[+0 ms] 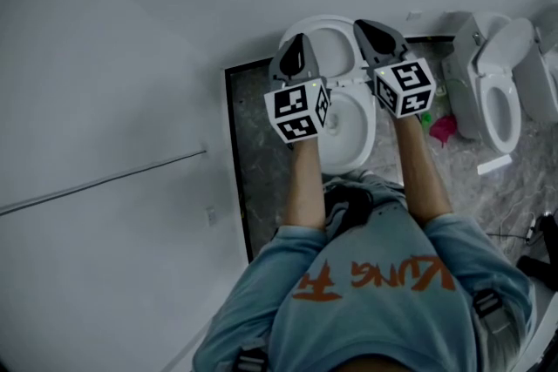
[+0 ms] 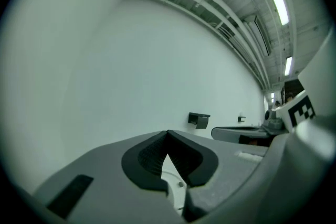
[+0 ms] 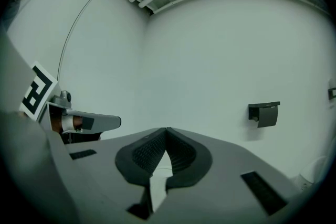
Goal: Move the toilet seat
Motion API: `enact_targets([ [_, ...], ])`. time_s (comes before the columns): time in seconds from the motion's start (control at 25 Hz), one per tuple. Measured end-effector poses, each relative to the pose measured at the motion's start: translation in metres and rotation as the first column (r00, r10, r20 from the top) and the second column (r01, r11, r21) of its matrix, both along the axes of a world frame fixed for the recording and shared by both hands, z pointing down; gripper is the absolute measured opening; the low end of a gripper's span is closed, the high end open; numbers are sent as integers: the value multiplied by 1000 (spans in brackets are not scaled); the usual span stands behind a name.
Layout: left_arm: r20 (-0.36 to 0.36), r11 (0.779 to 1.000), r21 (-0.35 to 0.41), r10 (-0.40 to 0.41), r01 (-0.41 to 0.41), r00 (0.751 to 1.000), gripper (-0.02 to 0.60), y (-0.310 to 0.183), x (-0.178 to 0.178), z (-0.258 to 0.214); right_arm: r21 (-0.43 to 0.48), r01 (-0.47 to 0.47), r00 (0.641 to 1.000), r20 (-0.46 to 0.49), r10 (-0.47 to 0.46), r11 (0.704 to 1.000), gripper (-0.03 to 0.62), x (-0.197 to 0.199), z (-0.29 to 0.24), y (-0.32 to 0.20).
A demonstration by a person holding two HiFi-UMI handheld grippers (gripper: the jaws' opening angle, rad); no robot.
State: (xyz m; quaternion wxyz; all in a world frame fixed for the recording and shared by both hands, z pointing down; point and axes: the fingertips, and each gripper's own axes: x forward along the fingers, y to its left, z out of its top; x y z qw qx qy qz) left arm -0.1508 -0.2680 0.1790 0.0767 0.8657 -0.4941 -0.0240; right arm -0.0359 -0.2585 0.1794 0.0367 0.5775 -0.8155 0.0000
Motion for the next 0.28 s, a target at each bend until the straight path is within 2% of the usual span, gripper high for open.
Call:
enact_targets([
  [0.08, -28, 1000, -3, 15, -15, 999, 0, 6, 2, -2, 3, 2, 1000, -3, -2, 1000, 0, 2, -2, 4],
  [0.28, 8, 1000, 3, 9, -9, 1000, 0, 11, -3, -7, 0, -4, 1000, -6, 4, 1000, 0, 9, -9, 11],
])
